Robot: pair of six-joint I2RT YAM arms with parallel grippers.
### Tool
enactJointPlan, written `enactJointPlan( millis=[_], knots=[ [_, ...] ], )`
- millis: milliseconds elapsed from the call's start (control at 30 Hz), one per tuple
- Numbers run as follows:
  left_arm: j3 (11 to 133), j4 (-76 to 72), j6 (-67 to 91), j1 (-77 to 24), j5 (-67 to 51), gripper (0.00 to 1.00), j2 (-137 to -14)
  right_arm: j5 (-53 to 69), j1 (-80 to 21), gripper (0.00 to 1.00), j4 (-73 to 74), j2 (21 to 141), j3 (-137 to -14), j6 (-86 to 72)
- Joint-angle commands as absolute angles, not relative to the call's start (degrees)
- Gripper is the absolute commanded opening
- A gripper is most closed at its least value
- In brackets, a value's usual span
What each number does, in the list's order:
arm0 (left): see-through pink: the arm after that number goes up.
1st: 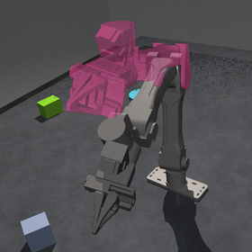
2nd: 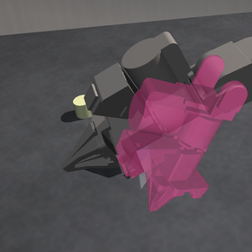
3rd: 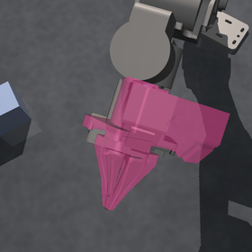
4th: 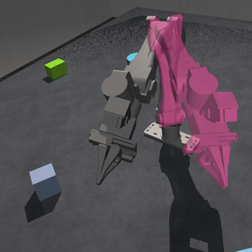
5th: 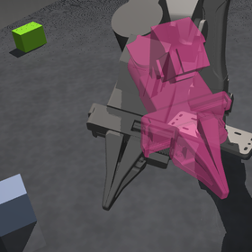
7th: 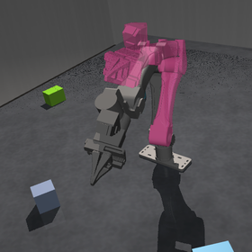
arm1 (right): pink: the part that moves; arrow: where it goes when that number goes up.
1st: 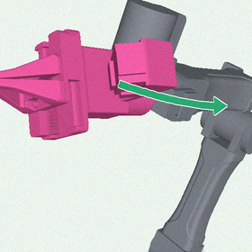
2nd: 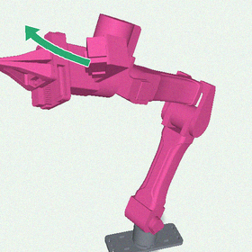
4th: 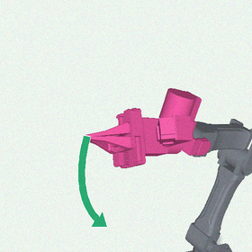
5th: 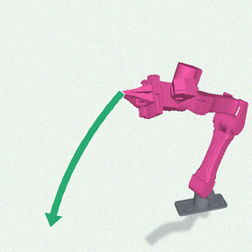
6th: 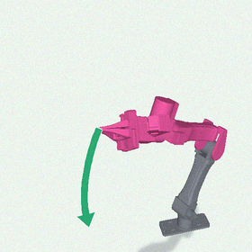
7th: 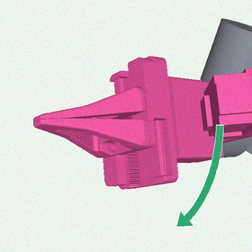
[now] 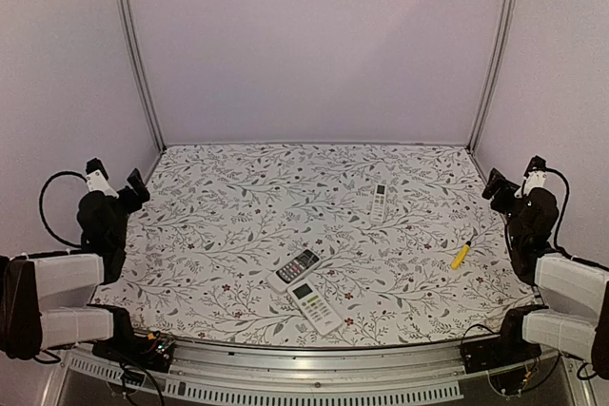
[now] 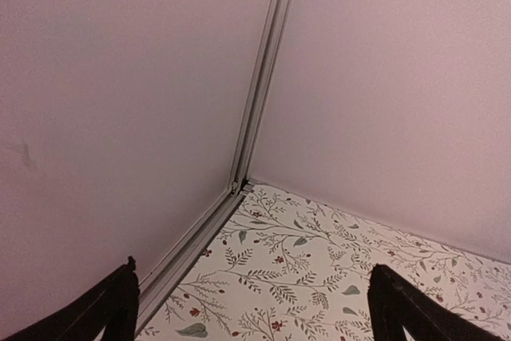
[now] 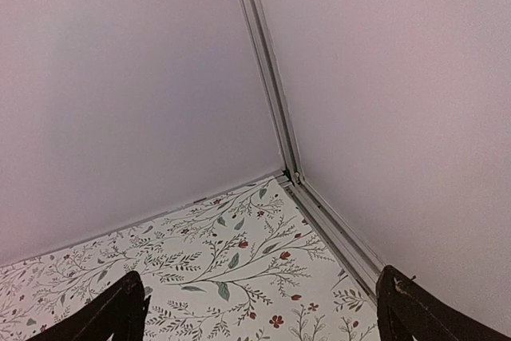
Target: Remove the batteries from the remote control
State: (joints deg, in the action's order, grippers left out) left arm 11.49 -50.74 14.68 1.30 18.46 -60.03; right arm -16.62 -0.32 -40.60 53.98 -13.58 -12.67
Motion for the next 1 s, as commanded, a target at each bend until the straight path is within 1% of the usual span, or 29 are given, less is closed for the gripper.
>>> enactJointPlan(
  millis=[0,100,233,267,333,400,467,533,600,667,800,867,967],
  knots=[
    [12.65,-48.26,15.3,1.45,19.79,1.0,-61.32,-17.68,-0.51,0.99,-38.94,55.29,-15.02,-14.36],
    [13.4,-48.08,15.25,1.45,19.0,1.0,-62.49,-17.8,-0.53,0.99,-38.81,55.09,-15.14,-16.44],
    [13.39,-47.23,16.78,1.44,19.88,1.0,-60.93,-14.66,-0.5,0.99,-37.36,54.93,-16.09,-16.42],
    [15.75,-43.21,18.82,1.49,20.25,1.0,-59.71,-12.98,-0.52,0.99,-36.48,55.09,-16.68,-15.51],
    [22.54,-26.06,25.44,1.66,19.52,1.0,-57.67,-7.5,-0.53,0.99,-32.3,55.28,-19.15,-13.53],
    [29.71,-15.11,30.3,1.94,14.29,1.0,-56.62,-2.85,-0.54,0.98,-26.46,55.28,-22.67,-13.39],
    [35.13,-11.44,30.86,1.8,4.6,1.0,-55.84,2.11,-1.27,0.91,-21.17,55.32,-25.78,-16.41],
    [39.92,-9.89,29.32,0.89,-4.9,1.0,-55.46,3.4,-4.57,0.88,-16.24,55.81,-28.93,-18.3],
    [46.09,-5.8,27.45,-1.23,-9.03,1.0,-56.28,0.87,-10.27,0.88,-11.97,57.01,-32.51,-19.45],
    [53.24,0.5,24.85,-4.05,-12.85,1.0,-58.8,-4.44,-16.61,0.88,-7.31,59.16,-36.15,-19.56],
    [65.24,9.99,19.67,-9.98,-22.09,1.0,-66.31,-12.57,-26.24,0.88,3.55,68.44,-44.01,-23.51],
    [66.5,11.65,16.09,-12.8,-20.07,1.0,-67.64,-18.61,-31.15,0.87,7.26,72.26,-47.2,-26.29],
    [63.46,10.15,14.27,-14.83,-14.02,1.0,-66.93,-26.49,-38.35,0.88,11.78,78.47,-51.47,-29.57]
  ],
)
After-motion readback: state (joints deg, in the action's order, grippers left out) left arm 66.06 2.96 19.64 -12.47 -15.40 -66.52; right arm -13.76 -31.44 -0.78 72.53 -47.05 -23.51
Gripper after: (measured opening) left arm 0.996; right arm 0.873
